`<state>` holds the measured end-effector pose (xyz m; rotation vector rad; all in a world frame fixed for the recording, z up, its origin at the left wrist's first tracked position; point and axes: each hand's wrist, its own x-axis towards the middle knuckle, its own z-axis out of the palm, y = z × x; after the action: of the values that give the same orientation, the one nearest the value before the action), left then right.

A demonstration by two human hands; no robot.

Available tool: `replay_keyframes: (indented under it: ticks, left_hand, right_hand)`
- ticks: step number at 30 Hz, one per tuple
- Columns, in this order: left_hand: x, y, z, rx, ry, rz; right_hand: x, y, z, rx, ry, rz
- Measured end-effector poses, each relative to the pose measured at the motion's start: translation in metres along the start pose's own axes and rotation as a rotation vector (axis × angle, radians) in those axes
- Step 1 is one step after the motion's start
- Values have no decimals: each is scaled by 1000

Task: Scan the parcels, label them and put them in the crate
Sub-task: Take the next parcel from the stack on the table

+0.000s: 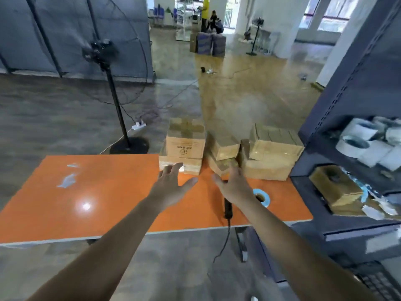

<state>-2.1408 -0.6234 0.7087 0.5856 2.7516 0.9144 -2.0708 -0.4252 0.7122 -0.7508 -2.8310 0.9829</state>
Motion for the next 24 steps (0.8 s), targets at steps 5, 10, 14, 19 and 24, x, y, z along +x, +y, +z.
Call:
replay_keyframes:
  ticks: [5, 10, 14, 19, 24]
  left_hand:
    - [67, 10, -15, -42, -51, 110]
    - [127, 25, -23, 44, 27, 194]
    - [172, 40, -20, 115, 70, 248]
    - [219, 55, 0, 288, 52, 270]
    - [254, 55, 20, 358, 21, 248]
  right_hand:
    - [43, -17, -5, -17, 84, 73]
    - [91, -14, -10, -99, 119, 96]
    - [142, -4, -9, -145, 99, 139]
    - [204, 16, -2, -143, 71, 137]
    - [251, 37, 11, -180, 36, 97]
